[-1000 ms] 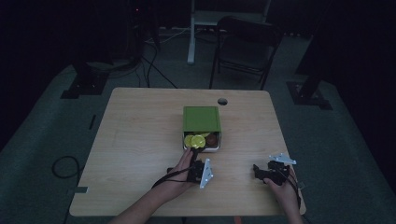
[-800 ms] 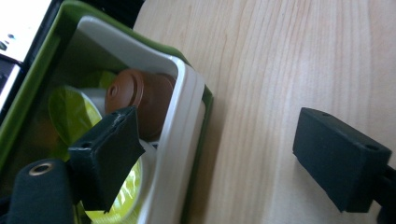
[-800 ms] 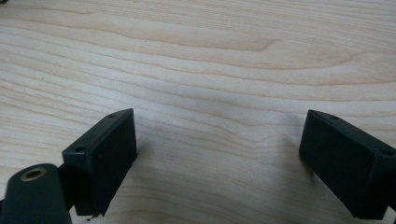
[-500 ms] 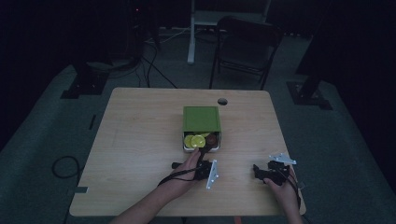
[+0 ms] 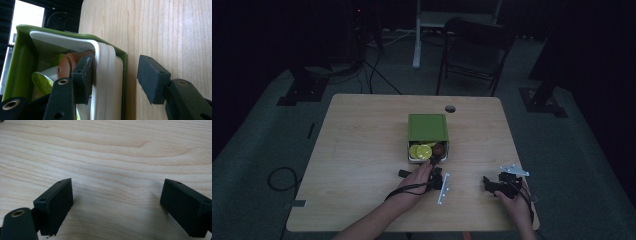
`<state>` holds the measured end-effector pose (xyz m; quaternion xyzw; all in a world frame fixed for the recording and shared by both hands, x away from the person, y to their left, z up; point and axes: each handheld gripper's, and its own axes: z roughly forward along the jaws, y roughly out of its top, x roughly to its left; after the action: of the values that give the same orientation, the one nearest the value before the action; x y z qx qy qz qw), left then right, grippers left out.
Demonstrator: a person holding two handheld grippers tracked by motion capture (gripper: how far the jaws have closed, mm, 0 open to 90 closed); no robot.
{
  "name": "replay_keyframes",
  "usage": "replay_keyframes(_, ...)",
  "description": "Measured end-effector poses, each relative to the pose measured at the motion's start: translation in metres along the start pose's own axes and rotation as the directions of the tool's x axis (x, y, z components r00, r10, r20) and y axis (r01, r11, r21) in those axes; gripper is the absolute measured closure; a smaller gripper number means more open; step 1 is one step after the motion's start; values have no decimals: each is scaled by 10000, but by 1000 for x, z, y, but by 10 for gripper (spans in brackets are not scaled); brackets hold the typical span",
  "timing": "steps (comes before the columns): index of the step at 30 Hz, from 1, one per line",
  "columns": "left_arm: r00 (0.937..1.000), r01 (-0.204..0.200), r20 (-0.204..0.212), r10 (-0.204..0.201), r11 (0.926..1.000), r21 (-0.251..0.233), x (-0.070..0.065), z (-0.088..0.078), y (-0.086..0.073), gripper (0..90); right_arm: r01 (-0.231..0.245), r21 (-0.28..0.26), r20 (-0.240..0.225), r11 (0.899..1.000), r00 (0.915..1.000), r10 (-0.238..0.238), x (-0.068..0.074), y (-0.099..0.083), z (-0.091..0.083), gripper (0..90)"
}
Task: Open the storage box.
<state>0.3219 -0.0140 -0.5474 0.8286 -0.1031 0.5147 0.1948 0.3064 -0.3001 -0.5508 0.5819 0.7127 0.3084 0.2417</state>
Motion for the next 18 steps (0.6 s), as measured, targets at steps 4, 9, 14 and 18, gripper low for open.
replay_keyframes(4, 9990, -373, -259, 377, 9992, 159, -2, 3, 0, 533, -1, -2, 0, 10000, 10000, 1, 0, 0, 0, 108)
replay_keyframes(9, 9959, -619, -614, 657, 9961, 622, -2, 4, 5, 617, 1, -3, -1, 10000, 10000, -1, 0, 0, 0, 108)
replay_keyframes(14, 9911, -909, -882, 995, 9912, 966, -2, 5, 9, 715, 1, -2, 1, 10000, 10000, -1, 0, 0, 0, 108)
replay_keyframes(18, 9921, -796, -884, 892, 9911, 1064, -2, 6, 11, 720, -2, 0, -1, 10000, 10000, 2, 0, 0, 0, 108)
